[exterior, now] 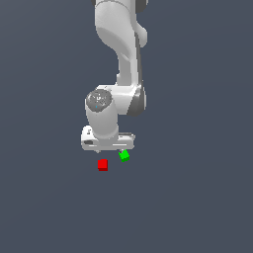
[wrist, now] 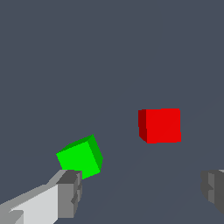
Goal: Stack the red cube on top of the green cube.
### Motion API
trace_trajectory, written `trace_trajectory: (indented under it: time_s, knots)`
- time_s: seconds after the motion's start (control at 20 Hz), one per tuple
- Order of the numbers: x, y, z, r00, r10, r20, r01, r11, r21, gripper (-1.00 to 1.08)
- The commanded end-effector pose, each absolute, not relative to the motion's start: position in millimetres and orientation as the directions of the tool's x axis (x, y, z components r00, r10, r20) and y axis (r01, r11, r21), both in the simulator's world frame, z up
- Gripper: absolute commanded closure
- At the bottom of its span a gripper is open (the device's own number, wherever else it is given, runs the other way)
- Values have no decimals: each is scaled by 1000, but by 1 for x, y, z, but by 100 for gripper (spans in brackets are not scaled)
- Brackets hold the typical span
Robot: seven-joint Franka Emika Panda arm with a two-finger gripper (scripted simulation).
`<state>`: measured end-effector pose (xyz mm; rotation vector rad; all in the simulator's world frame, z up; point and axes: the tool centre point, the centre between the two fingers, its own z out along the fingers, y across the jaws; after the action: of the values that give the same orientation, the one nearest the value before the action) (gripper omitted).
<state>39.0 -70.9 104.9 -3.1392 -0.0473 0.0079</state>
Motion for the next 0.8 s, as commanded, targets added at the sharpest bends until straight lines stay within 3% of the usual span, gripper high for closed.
trace_trajectory:
  time_s: [0.0, 0.75]
  knots:
    - [48, -84, 93, 999, 44, -3, 44, -999, -1, -92]
    - [69, -110, 70, 997, 72, -1, 72, -997, 0, -92]
